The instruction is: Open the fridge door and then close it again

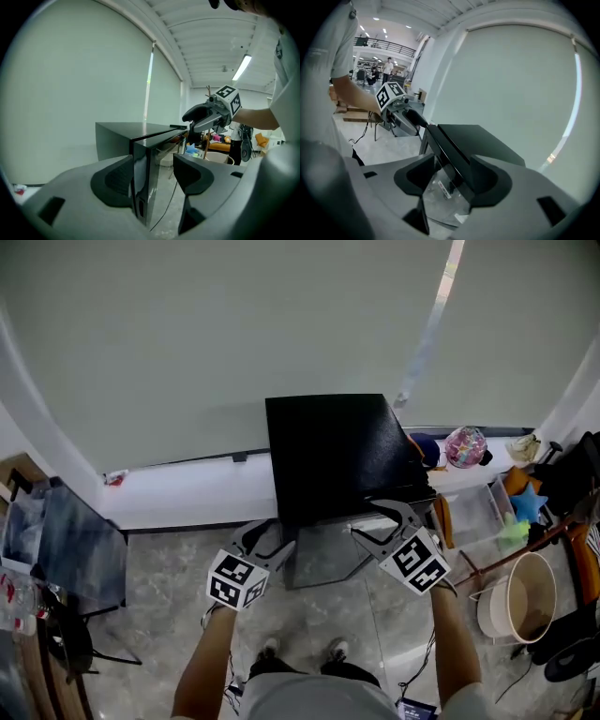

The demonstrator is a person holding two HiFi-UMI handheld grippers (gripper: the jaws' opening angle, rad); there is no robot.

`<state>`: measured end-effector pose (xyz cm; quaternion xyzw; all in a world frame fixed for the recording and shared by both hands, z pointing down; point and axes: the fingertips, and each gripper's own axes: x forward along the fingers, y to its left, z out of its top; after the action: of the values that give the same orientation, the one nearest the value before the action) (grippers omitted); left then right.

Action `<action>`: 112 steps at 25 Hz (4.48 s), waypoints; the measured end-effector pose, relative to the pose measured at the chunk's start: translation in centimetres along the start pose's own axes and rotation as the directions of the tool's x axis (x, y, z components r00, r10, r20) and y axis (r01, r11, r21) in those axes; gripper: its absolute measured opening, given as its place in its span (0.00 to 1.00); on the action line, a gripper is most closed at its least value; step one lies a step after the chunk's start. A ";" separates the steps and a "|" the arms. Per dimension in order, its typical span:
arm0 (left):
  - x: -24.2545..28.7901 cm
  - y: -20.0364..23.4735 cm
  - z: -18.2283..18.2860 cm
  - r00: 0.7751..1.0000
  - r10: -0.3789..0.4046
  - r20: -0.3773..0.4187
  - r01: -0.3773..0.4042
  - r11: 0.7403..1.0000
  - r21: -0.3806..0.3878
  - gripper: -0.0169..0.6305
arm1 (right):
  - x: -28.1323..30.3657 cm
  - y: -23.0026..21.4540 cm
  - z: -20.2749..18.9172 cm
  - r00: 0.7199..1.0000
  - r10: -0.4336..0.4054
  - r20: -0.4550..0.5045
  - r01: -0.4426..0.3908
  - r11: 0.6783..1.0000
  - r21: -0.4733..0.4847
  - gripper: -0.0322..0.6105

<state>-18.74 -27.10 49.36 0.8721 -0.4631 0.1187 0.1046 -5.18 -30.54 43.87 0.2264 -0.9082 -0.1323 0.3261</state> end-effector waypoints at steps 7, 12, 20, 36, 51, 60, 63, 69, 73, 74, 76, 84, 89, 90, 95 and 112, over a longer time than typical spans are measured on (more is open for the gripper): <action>2.1 -0.4 -1.1 0.997 0.059 -0.048 -0.059 0.998 -0.005 0.42 | 3.8 -0.1 -0.7 0.976 0.214 -0.031 -0.216 0.972 -0.090 0.43; 3.1 0.1 -1.7 0.995 0.075 -0.070 -0.075 0.997 -0.002 0.43 | 5.1 -0.3 -0.7 0.965 0.256 -0.061 -0.262 0.954 -0.145 0.43; 3.8 1.1 -3.1 0.994 0.061 -0.094 -0.059 0.998 0.023 0.44 | 6.6 1.1 -0.8 0.954 0.276 -0.121 -0.295 0.935 -0.195 0.43; 4.4 1.6 -3.0 0.991 0.117 -0.067 -0.121 0.991 -0.059 0.39 | 7.0 0.5 -1.2 0.960 0.255 -0.117 -0.276 0.935 -0.223 0.38; 3.7 1.4 -3.1 0.979 0.199 -0.052 -0.205 0.967 -0.154 0.35 | 6.7 0.6 -1.0 0.946 0.300 -0.123 -0.322 0.911 -0.256 0.35; 3.7 1.1 -3.3 0.975 0.213 -0.059 -0.219 0.968 -0.125 0.35 | 6.7 0.9 -1.2 0.940 0.298 -0.168 -0.337 0.890 -0.308 0.35; 3.8 0.8 -3.3 0.977 0.203 -0.061 -0.208 0.972 -0.108 0.39 | 6.7 0.8 -1.3 0.939 0.308 -0.154 -0.342 0.890 -0.303 0.35; 2.4 -0.6 -3.9 0.978 0.196 -0.079 -0.202 0.976 -0.086 0.33 | 5.5 1.6 -1.4 0.924 0.368 -0.107 -0.383 0.876 -0.292 0.35; 1.3 -2.1 -4.3 0.968 0.232 -0.098 -0.240 0.968 -0.077 0.33 | 4.4 2.5 -1.6 0.914 0.394 -0.097 -0.403 0.858 -0.318 0.35; 1.1 -2.3 -4.4 0.963 0.248 -0.110 -0.256 0.964 -0.071 0.33 | 4.2 2.7 -1.6 0.913 0.398 -0.089 -0.404 0.854 -0.326 0.35; 1.0 -2.7 -4.4 0.953 0.278 -0.120 -0.288 0.955 -0.066 0.36 | 4.0 2.8 -1.7 0.912 0.403 -0.072 -0.402 0.847 -0.349 0.36; 0.7 -4.7 -4.5 0.915 0.388 -0.110 -0.399 0.909 -0.116 0.37 | 2.7 3.5 -2.2 0.884 0.464 -0.065 -0.443 0.784 -0.434 0.35; 0.0 -6.5 -4.8 0.885 0.447 -0.133 -0.464 0.874 -0.147 0.35 | 1.5 4.4 -2.7 0.858 0.502 -0.106 -0.486 0.729 -0.482 0.34; -0.2 -6.8 -4.8 0.881 0.455 -0.128 -0.471 0.869 -0.153 0.35 | 1.3 4.5 -2.7 0.857 0.502 -0.113 -0.487 0.720 -0.494 0.34; -1.2 -9.0 -5.3 0.857 0.505 -0.106 -0.516 0.835 -0.194 0.35 | 0.1 5.7 -3.3 0.846 0.519 -0.124 -0.497 0.680 -0.539 0.34; -3.0 -17.6 -5.9 0.745 0.659 -0.102 -0.659 0.705 -0.260 0.33 | -5.1 8.0 -5.5 0.811 0.570 -0.130 -0.495 0.553 -0.670 0.36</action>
<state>-6.33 -13.36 52.83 0.6251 -0.7556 0.0822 0.1778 -0.69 -21.61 48.38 -0.2010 -0.8361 -0.3592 0.3627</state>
